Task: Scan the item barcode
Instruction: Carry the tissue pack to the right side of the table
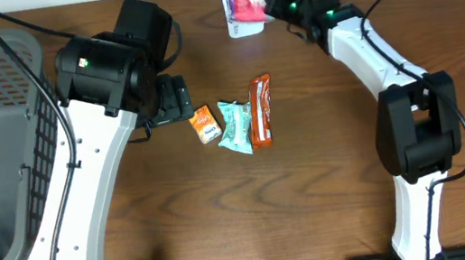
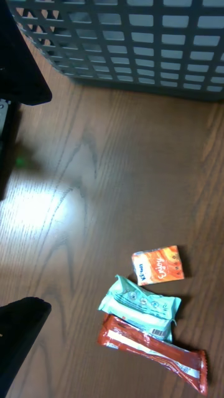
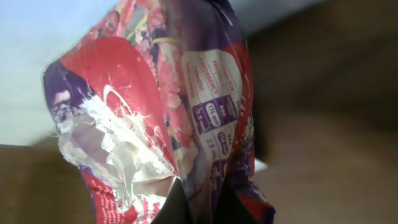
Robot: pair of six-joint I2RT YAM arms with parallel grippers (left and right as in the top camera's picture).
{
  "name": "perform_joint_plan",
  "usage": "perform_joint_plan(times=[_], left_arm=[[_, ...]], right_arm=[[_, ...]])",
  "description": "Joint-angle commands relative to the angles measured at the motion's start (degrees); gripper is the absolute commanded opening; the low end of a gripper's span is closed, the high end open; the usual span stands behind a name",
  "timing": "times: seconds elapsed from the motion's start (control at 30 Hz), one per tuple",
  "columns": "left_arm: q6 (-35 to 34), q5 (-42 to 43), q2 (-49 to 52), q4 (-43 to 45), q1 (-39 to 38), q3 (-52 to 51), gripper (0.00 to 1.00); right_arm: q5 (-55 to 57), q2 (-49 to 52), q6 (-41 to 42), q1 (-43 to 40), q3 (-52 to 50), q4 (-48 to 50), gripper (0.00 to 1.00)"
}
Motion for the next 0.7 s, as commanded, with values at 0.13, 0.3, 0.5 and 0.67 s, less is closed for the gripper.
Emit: perform_joint_plan(times=[0.13,0.3,0.5,0.67], left_arm=[[-0.2,-0.1,0.0,-2.8,0.2,0.5,0.98],[-0.2,-0.1,0.0,-2.8,0.2,0.5,0.98],[-0.2,-0.1,0.0,-2.8,0.2,0.5,0.98],[-0.2,-0.1,0.0,-2.8,0.2,0.5,0.98]], right_arm=[[0.7,-6.7,-3.9,-13.1,1.1,-9.0,0.01],[-10.0,-9.1,-4.1,-26.3,1.1,-13.5,0.01],[-10.1,-8.3,-12.5,-37.9,1.1,-22.3,0.05],[-10.1,-6.4,-20.5,-44.4,1.0,-26.2,0.47]])
